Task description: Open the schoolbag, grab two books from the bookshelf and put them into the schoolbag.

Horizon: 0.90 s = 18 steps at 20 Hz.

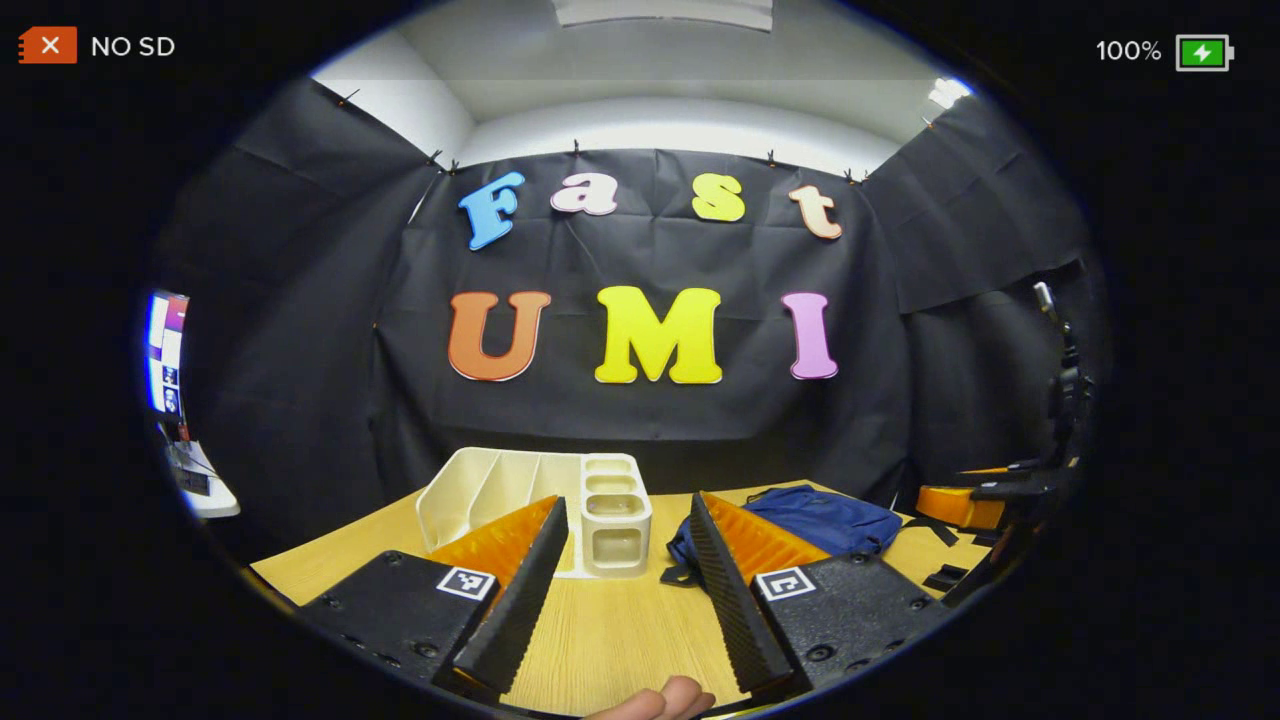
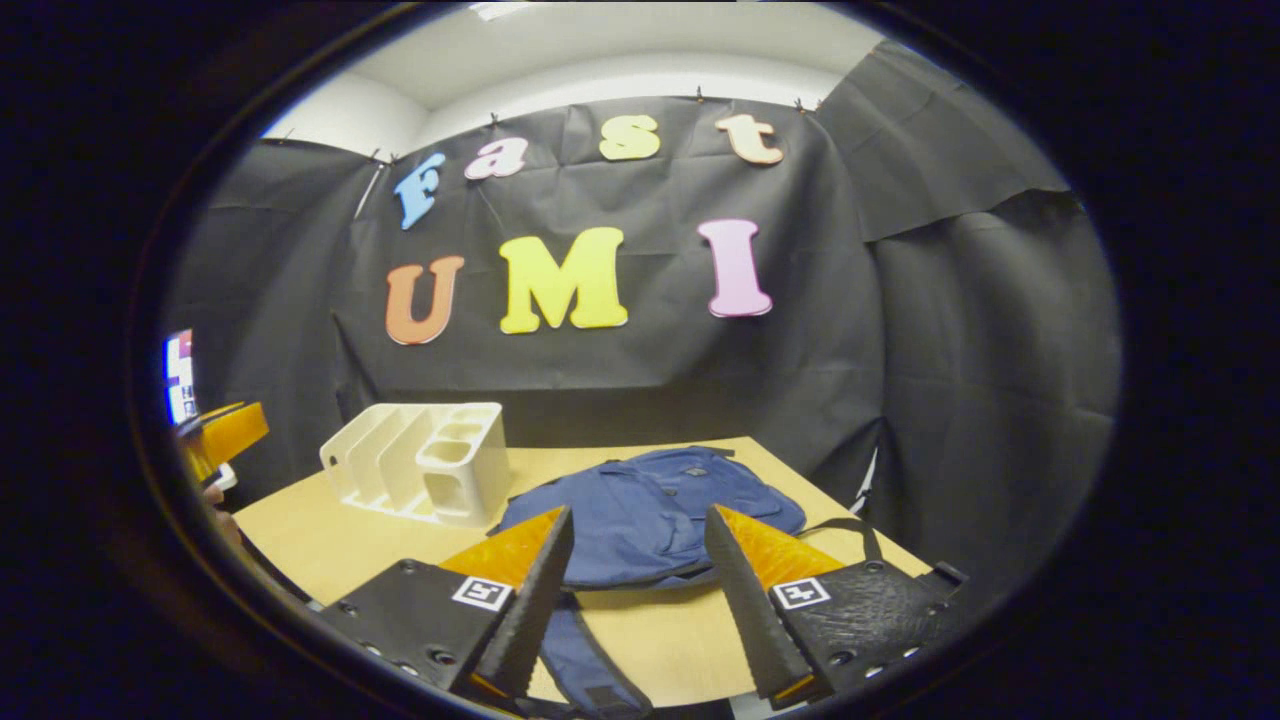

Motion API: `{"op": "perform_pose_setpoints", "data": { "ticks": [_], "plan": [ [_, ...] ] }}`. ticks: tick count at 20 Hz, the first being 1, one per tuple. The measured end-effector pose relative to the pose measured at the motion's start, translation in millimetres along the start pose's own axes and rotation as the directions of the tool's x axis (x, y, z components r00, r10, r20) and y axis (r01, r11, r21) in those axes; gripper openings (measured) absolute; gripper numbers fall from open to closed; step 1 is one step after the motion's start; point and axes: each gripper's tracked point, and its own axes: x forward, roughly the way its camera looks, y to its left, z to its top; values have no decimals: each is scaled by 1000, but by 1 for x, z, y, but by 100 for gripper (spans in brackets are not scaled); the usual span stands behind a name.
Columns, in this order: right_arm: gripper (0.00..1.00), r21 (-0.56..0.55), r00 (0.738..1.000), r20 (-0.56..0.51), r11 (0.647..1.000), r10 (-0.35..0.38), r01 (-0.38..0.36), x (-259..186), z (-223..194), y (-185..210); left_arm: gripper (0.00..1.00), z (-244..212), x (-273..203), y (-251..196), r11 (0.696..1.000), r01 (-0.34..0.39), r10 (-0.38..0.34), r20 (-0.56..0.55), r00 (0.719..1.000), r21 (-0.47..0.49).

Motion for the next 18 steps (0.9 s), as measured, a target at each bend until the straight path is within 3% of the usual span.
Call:
{"op": "perform_pose_setpoints", "data": {
  "ticks": [2, 7, 11, 18],
  "plan": [
    [85, 14, 1000, 11, 1000, 20, -20, -8, -6, 3, 79, -11, 10, -3, 1000, 20, -21, -41, 999, -10],
    [94, -43, 998, 59, 999, 1, 1, -18, -2, -4, 82, -18, 5, 25, 998, -63, 63, -54, 997, -1],
    [95, -74, 998, 65, 997, -6, 10, -22, -3, -2, 83, -25, 4, 24, 995, -92, 90, -52, 995, -24],
    [94, -91, 997, 67, 995, 34, -28, -24, -6, 12, 83, -24, 1, 13, 998, -68, 67, -34, 997, -15]
  ]
}}
